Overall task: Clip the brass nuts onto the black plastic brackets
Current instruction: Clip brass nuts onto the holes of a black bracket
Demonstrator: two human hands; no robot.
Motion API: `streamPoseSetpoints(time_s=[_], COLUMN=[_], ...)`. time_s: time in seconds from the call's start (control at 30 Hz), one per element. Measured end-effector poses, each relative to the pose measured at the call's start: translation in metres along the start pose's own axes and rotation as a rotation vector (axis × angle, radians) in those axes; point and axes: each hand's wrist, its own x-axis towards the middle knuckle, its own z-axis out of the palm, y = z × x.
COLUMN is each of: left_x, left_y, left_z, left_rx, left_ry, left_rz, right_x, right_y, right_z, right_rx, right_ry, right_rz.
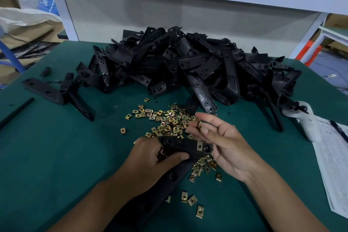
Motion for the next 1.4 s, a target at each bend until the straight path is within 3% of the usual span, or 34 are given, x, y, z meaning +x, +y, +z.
streamPoseSetpoints(time_s=[0.43, 0.87, 1.13, 1.4], left_x=[-0.002, -0.002, 0.001, 0.001], left_y=[0.004, 0.006, 0.011, 0.002], left_z=[0.001, 0.006, 0.005, 0.007], left_rx=[0.032, 0.079, 0.172, 0.151], left_ry=[-0.068, -0.125, -0.124, -0.089], left_rz=[0.106, 0.139, 0.264, 0.237], right_x=[-0.003, -0.007, -0.009, -0.009], right_y=[0.002, 0.001, -0.006, -0.005], right_z=[0.002, 0.003, -0.002, -0.001], right_rx=[-0.157, -0.264, -0.41, -0.434], right_ry=[0.019, -0.11, -0.164, -0.156], right_rz=[0.042, 0.005, -0.003, 0.005])
